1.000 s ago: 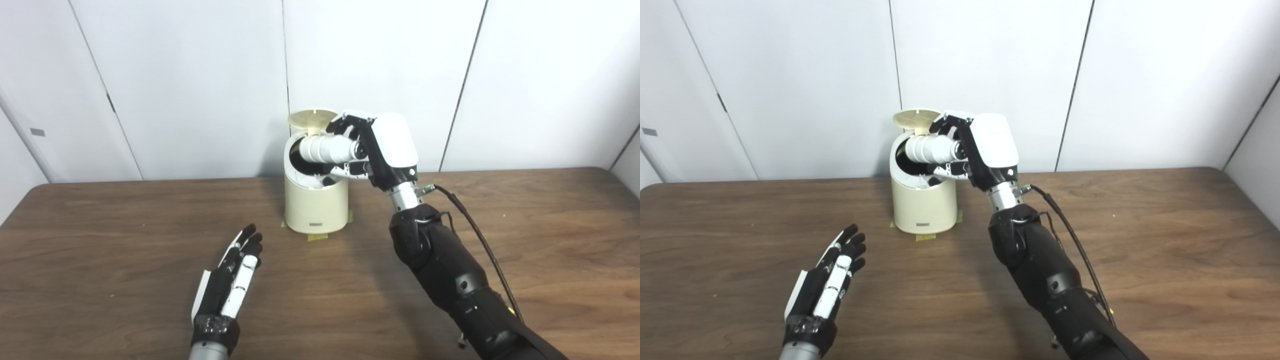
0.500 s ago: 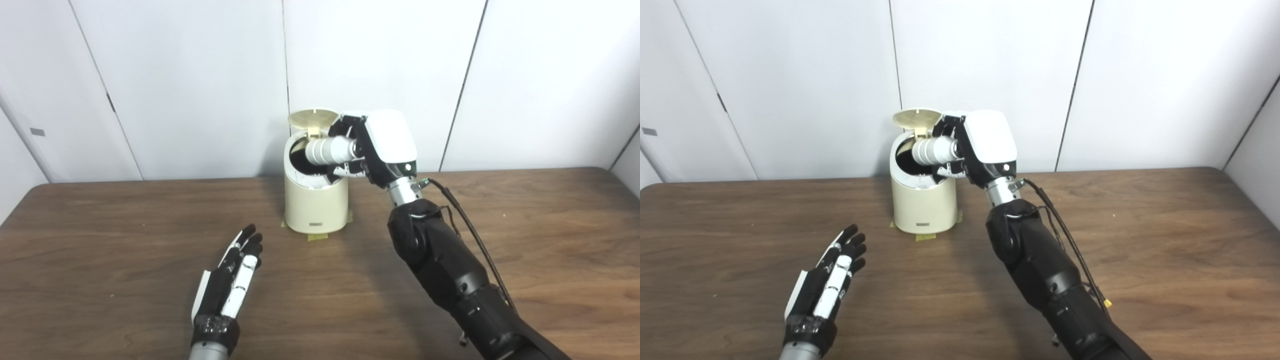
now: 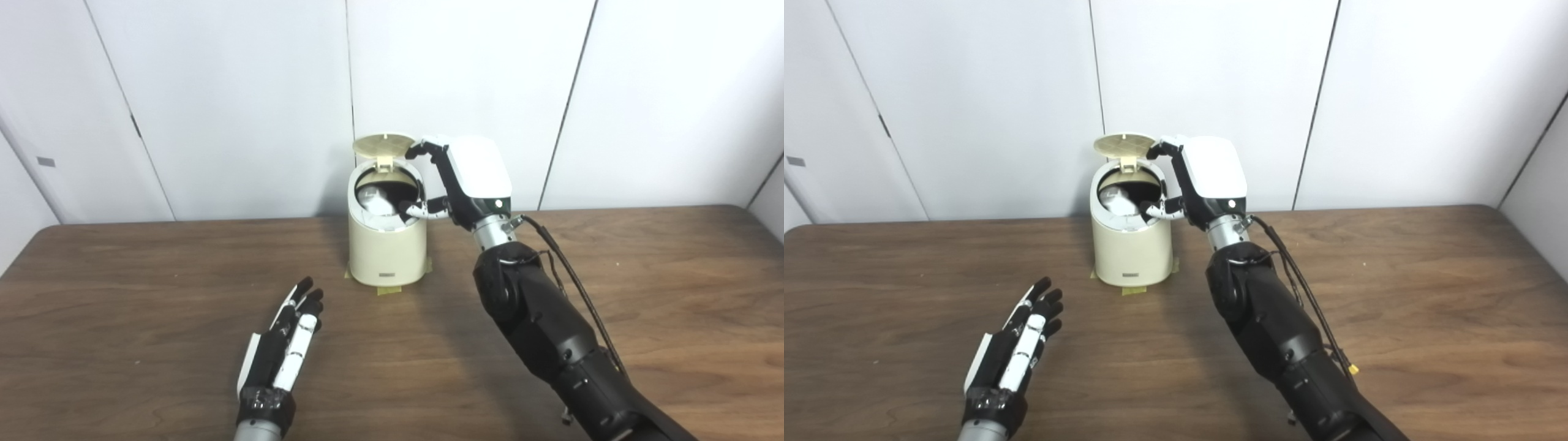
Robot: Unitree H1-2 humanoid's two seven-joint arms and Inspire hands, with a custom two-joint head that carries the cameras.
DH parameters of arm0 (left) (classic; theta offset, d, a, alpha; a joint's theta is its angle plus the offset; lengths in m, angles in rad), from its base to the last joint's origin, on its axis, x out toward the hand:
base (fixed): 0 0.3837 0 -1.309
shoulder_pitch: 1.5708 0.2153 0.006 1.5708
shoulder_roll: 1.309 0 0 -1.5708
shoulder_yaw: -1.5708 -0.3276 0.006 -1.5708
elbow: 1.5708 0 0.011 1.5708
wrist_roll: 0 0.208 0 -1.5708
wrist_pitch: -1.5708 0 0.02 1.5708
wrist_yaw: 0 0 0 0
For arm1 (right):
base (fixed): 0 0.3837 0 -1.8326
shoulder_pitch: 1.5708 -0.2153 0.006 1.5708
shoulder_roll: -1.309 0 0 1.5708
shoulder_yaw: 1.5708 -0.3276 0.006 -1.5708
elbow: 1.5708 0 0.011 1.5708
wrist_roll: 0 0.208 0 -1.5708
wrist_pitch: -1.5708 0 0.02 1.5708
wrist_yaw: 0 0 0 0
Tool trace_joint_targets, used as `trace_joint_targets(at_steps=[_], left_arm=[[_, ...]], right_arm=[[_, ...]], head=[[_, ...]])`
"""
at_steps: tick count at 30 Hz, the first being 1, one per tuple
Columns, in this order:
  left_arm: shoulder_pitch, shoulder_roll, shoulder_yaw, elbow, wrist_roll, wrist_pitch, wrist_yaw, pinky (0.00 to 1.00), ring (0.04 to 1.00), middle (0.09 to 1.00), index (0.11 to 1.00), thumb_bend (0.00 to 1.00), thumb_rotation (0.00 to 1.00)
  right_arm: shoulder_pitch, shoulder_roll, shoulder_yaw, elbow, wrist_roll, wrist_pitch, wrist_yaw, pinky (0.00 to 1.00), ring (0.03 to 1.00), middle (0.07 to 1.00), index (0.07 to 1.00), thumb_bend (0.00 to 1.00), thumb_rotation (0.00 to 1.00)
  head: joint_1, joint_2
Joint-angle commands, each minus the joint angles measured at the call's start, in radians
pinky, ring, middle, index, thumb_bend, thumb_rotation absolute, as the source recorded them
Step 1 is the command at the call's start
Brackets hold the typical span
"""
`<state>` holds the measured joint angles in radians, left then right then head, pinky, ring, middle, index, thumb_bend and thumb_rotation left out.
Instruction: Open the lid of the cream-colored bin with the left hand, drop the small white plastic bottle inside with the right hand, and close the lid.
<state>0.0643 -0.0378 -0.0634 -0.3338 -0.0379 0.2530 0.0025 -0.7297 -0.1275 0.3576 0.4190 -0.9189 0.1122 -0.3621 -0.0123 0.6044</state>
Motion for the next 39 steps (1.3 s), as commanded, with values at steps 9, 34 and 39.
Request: trace_joint_targets(at_steps=[9,34,39], left_arm=[[-0.012,-0.017,-0.006,-0.029,0.008,-0.023,0.004,0.93,0.929,0.920,0.977,0.54,0.71],[-0.026,-0.009,-0.001,-0.001,0.008,-0.039,-0.003,0.93,0.927,0.918,0.972,0.53,0.69],[-0.034,-0.003,0.009,0.007,0.005,-0.042,-0.003,0.93,0.927,0.919,0.968,0.54,0.69]], right_arm=[[-0.021,-0.015,-0.007,-0.030,0.018,0.022,0.027,0.47,0.612,0.694,0.598,1.00,0.26],[0.078,0.093,-0.298,-0.232,0.421,-0.028,-0.012,0.34,0.404,0.487,0.507,0.52,0.00],[0.141,0.087,-0.338,-0.305,0.506,-0.018,0.038,0.34,0.409,0.498,0.493,0.52,0.00]], head=[[0.002,0.001],[-0.001,-0.009],[-0.008,-0.013]])
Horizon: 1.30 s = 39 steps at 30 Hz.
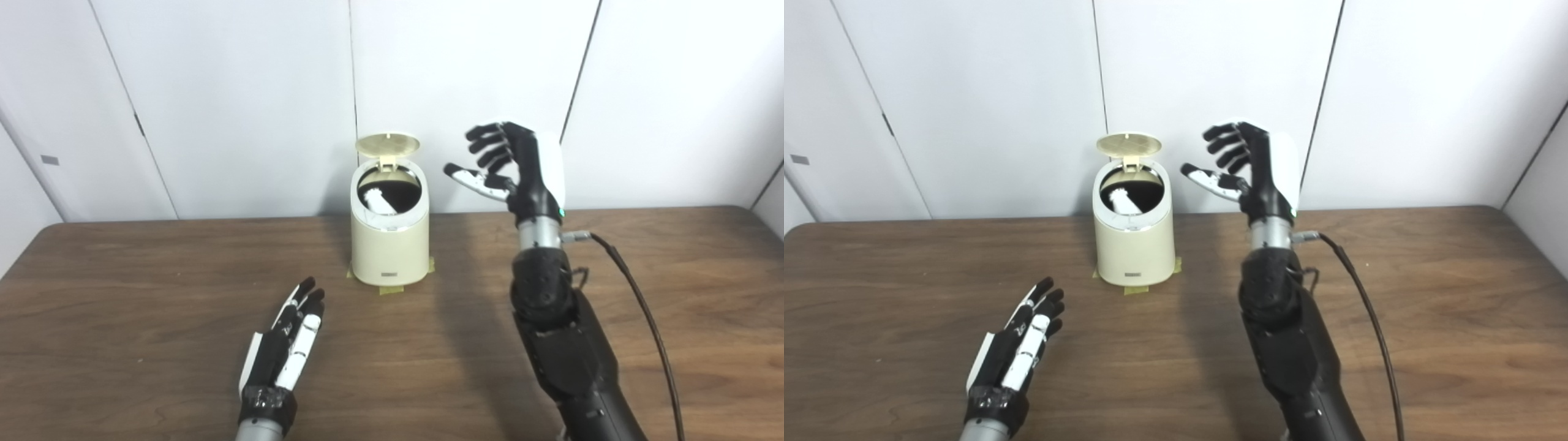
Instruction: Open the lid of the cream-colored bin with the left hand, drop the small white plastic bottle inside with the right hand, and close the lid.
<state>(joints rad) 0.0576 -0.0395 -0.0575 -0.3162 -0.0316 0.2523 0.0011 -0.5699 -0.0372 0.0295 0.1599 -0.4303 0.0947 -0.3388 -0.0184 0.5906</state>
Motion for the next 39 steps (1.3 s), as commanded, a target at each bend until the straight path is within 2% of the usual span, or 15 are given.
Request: trace_joint_targets(at_steps=[1,4,9,11,12,14,18,20,21,24,27,31,34,39], left_arm=[[-0.028,0.000,0.006,-0.009,-0.002,-0.042,-0.003,0.93,0.925,0.918,0.968,0.53,0.70],[-0.033,0.001,0.017,-0.007,-0.005,-0.040,0.001,0.92,0.921,0.913,0.966,0.54,0.71],[-0.039,0.003,0.038,-0.016,-0.013,-0.016,0.002,0.92,0.920,0.915,0.958,0.56,0.70],[-0.041,0.005,0.042,-0.018,-0.016,-0.011,0.000,0.92,0.922,0.917,0.962,0.57,0.70],[-0.042,0.005,0.045,-0.018,-0.020,-0.011,-0.001,0.92,0.921,0.917,0.963,0.56,0.70],[-0.047,0.009,0.048,-0.013,-0.021,-0.012,-0.004,0.92,0.924,0.920,0.963,0.54,0.71],[-0.066,0.024,0.055,-0.002,-0.025,-0.018,-0.012,0.91,0.930,0.940,0.981,0.51,0.74],[-0.080,0.033,0.059,0.001,-0.028,-0.016,-0.016,0.91,0.935,0.946,0.988,0.52,0.74],[-0.092,0.039,0.063,0.003,-0.027,-0.012,-0.018,0.91,0.937,0.950,0.989,0.53,0.75],[-0.118,0.055,0.070,0.006,-0.032,-0.002,-0.021,0.92,0.944,0.954,0.988,0.55,0.76],[-0.160,0.085,0.079,0.012,-0.031,0.009,-0.031,0.93,0.945,0.959,0.990,0.54,0.76],[-0.223,0.123,0.089,0.012,-0.029,0.036,-0.037,0.94,0.949,0.955,0.973,0.52,0.80],[-0.269,0.138,0.103,0.014,-0.049,0.056,-0.042,0.95,0.939,0.937,0.952,0.50,0.81],[-0.344,0.165,0.095,0.045,-0.019,0.065,-0.048,0.93,0.938,0.937,0.945,0.54,0.83]], right_arm=[[-0.009,-0.005,-0.013,-0.056,0.021,0.007,0.021,0.33,0.410,0.496,0.492,0.52,0.00],[0.047,-0.012,-0.030,-0.107,0.045,0.052,0.051,0.37,0.441,0.484,0.490,0.52,0.00],[0.141,-0.044,-0.061,-0.175,0.184,0.081,0.179,0.43,0.504,0.487,0.495,0.53,0.01],[0.177,-0.060,-0.077,-0.205,0.287,0.095,0.257,0.48,0.560,0.595,0.496,0.51,0.13],[0.192,-0.065,-0.083,-0.221,0.333,0.104,0.291,0.53,0.613,0.653,0.624,0.58,0.33],[0.221,-0.082,-0.085,-0.267,0.398,0.146,0.354,0.63,0.716,0.752,0.753,0.58,0.57],[0.278,-0.103,-0.089,-0.347,0.470,0.236,0.414,0.81,0.889,0.899,0.890,0.64,0.87],[0.306,-0.104,-0.096,-0.376,0.497,0.265,0.425,0.87,0.929,0.927,0.915,0.65,0.94],[0.324,-0.103,-0.099,-0.391,0.514,0.277,0.432,0.92,0.959,0.961,0.950,0.65,0.98],[0.361,-0.096,-0.108,-0.399,0.547,0.272,0.443,0.99,0.995,0.996,0.987,0.64,1.00],[0.399,-0.074,-0.128,-0.371,0.596,0.226,0.447,1.00,1.000,1.000,0.999,0.64,1.00],[0.436,-0.049,-0.142,-0.370,0.620,0.205,0.438,1.00,1.000,1.000,1.000,0.64,1.00],[0.456,-0.029,-0.149,-0.373,0.620,0.177,0.426,1.00,1.000,1.000,1.000,0.62,1.00],[0.489,0.003,-0.144,-0.373,0.592,0.116,0.393,1.00,1.000,1.000,1.000,0.61,1.00]], head=[[-0.001,-0.001],[-0.002,-0.002],[-0.014,-0.003],[-0.016,-0.002],[-0.017,-0.003],[-0.019,-0.002],[-0.019,-0.002],[-0.019,-0.004],[-0.018,-0.005],[-0.014,-0.008],[-0.010,-0.006],[-0.005,-0.005],[-0.003,-0.008],[0.010,-0.018]])
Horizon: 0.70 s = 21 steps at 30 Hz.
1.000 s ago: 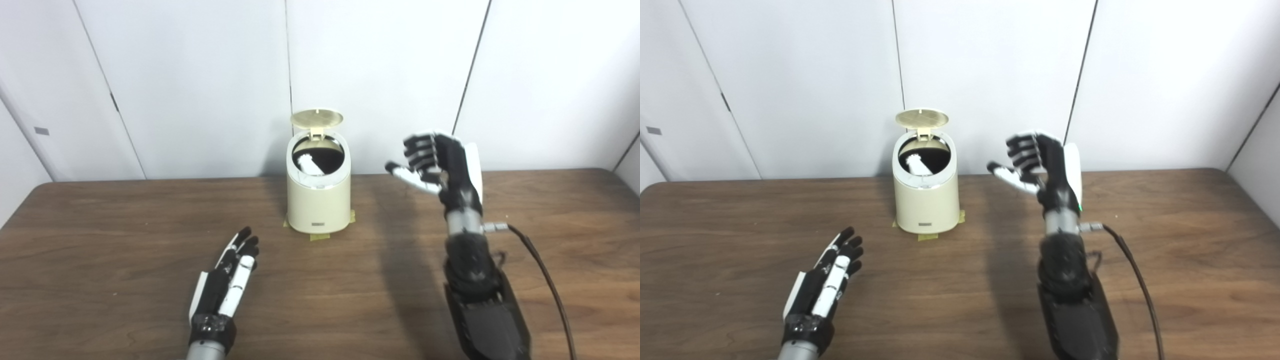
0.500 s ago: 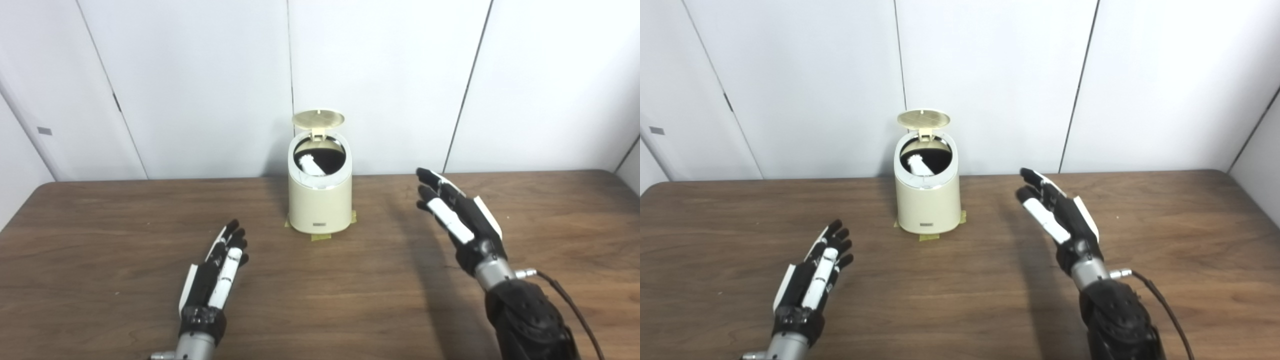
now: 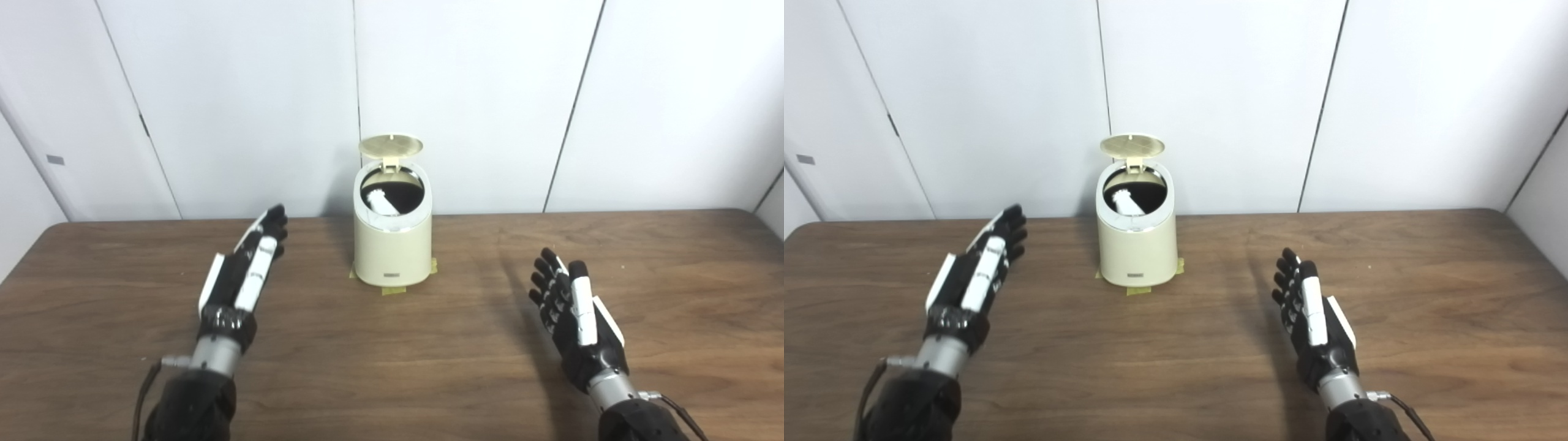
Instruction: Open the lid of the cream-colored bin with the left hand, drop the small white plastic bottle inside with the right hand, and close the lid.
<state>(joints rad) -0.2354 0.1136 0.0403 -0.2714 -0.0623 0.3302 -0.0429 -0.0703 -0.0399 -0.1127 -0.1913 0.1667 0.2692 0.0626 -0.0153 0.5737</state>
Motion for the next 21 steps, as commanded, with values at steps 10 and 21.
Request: trace_joint_targets(at_steps=[10,21], left_arm=[[-0.211,0.052,-0.027,0.091,0.024,0.022,-0.042,0.94,0.966,0.956,0.943,0.56,0.83],[-0.429,0.075,-0.058,0.281,0.062,0.015,-0.063,0.94,0.959,0.944,0.929,0.51,0.83]], right_arm=[[0.036,0.017,0.010,-0.014,-0.035,-0.138,-0.028,1.00,1.000,0.995,0.994,0.61,1.00],[0.030,0.006,-0.003,0.011,-0.041,-0.175,-0.037,1.00,0.998,0.975,0.988,0.65,1.00]], head=[[0.019,-0.022],[0.026,-0.054]])
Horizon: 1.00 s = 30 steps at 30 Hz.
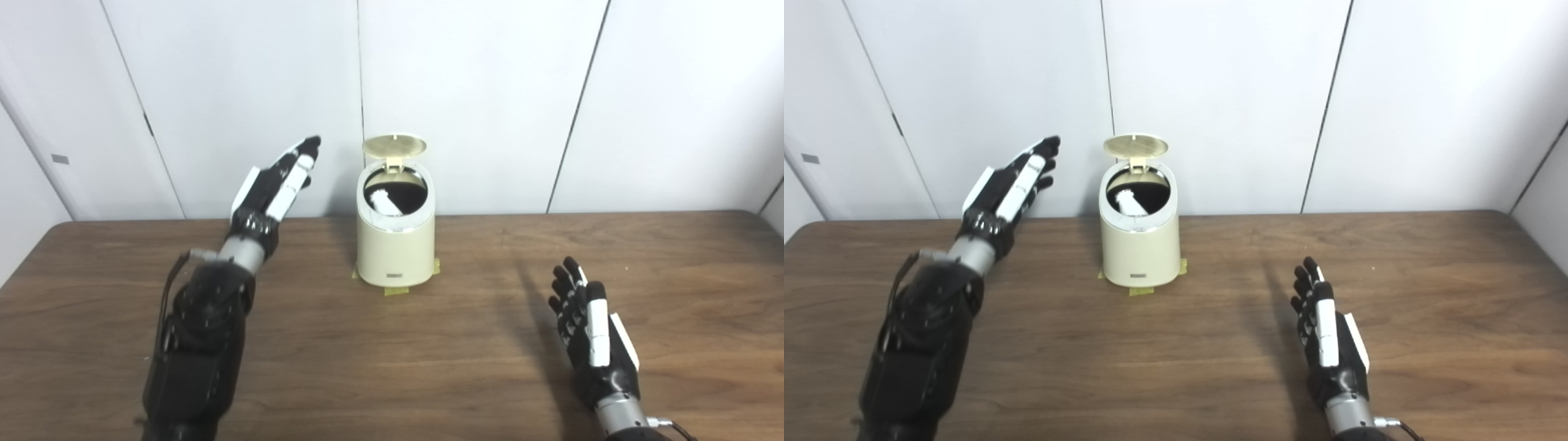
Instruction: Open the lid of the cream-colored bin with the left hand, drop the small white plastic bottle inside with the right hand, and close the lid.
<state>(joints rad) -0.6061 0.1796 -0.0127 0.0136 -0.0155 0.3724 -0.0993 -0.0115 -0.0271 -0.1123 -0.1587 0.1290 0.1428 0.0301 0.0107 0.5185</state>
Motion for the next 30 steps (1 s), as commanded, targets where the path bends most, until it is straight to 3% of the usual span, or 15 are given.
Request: trace_joint_targets(at_steps=[1,5,12,19,21,25,30], left_arm=[[-0.068,0.010,-0.009,0.005,0.018,-0.026,-0.007,0.94,0.959,0.943,0.928,0.51,0.83],[-0.121,0.014,-0.031,0.055,0.042,-0.033,-0.017,0.95,0.966,0.949,0.927,0.50,0.84],[-0.209,0.014,-0.059,0.121,0.079,-0.026,-0.026,0.94,0.955,0.947,0.922,0.49,0.85],[-0.272,0.051,-0.146,0.181,0.190,-0.061,-0.046,0.92,0.957,0.944,0.921,0.51,0.87],[-0.281,0.057,-0.170,0.184,0.234,-0.058,-0.042,0.90,0.945,0.943,0.905,0.52,0.86],[-0.291,0.063,-0.199,0.176,0.293,-0.036,-0.050,0.95,0.972,0.940,0.874,0.50,0.89],[-0.305,0.074,-0.234,0.211,0.362,-0.097,-0.044,0.90,0.936,0.901,0.805,0.47,0.93]], right_arm=[[-0.028,-0.007,-0.003,-0.020,-0.005,-0.049,-0.005,1.00,0.998,0.974,0.988,0.65,1.00],[-0.024,-0.007,0.001,-0.005,-0.011,-0.063,-0.006,1.00,0.995,0.965,0.977,0.66,1.00],[-0.014,-0.003,0.018,-0.016,-0.037,-0.059,-0.012,0.99,0.982,0.956,0.972,0.65,1.00],[-0.013,0.000,0.035,-0.022,-0.069,-0.043,-0.025,1.00,1.000,0.946,0.969,0.63,1.00],[-0.012,0.003,0.042,-0.025,-0.069,-0.038,-0.023,0.97,0.995,0.949,0.979,0.62,1.00],[-0.012,0.004,0.066,-0.024,-0.108,-0.044,-0.031,0.90,0.967,0.936,0.980,0.61,1.00],[-0.013,0.008,0.083,-0.011,-0.144,-0.045,-0.047,0.88,0.950,0.922,0.976,0.62,1.00]], head=[[0.004,-0.010],[0.000,-0.028],[-0.004,-0.020],[-0.007,-0.016],[-0.011,-0.014],[-0.020,-0.014],[-0.026,-0.017]])
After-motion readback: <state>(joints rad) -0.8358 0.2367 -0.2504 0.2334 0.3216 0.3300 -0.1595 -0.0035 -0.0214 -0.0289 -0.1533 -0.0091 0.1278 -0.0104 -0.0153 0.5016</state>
